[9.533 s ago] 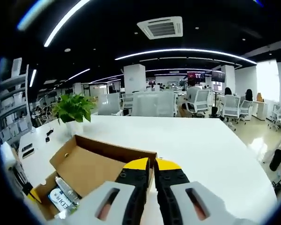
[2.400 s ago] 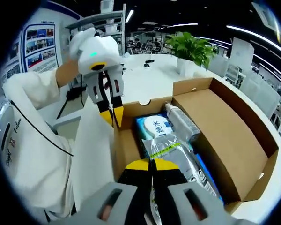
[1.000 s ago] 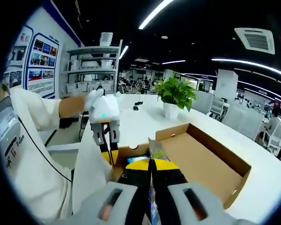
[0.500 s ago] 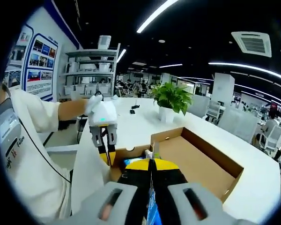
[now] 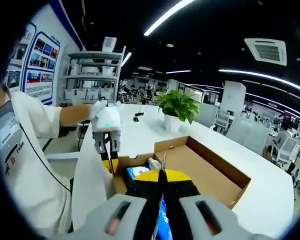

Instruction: Operate the shoe box by opening the lid, removing the specified soft item, and placing it in the target area until the item is outside and the box remains undamaged.

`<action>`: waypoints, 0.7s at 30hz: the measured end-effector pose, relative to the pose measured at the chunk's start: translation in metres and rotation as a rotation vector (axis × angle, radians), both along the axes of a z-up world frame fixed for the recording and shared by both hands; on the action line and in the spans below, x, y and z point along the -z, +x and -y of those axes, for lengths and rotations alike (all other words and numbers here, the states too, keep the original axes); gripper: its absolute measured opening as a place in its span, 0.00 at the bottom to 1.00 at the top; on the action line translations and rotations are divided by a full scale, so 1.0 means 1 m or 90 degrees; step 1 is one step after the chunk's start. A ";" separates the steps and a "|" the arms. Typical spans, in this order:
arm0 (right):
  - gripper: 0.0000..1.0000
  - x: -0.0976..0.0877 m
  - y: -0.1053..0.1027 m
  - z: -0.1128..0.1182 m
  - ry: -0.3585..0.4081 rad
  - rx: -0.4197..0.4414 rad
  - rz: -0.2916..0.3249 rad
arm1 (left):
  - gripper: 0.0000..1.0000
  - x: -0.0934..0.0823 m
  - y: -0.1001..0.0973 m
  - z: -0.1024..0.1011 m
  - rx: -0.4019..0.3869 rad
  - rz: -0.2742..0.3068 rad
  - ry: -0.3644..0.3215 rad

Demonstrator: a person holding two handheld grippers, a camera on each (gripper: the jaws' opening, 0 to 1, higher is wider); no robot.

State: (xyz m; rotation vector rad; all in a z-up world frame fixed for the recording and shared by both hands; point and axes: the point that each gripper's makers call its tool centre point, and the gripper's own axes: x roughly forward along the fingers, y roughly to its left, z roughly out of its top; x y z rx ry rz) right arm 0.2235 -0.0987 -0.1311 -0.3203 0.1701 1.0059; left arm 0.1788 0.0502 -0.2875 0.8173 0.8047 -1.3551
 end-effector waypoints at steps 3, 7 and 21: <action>0.00 0.000 0.000 0.003 -0.003 0.005 -0.001 | 0.02 0.000 0.000 0.000 0.000 0.000 0.001; 0.00 -0.005 0.000 0.008 -0.002 0.010 0.003 | 0.02 0.000 0.000 0.000 0.001 0.000 0.000; 0.00 -0.018 -0.001 0.021 -0.012 0.028 0.027 | 0.02 0.000 -0.001 0.000 0.002 -0.002 0.001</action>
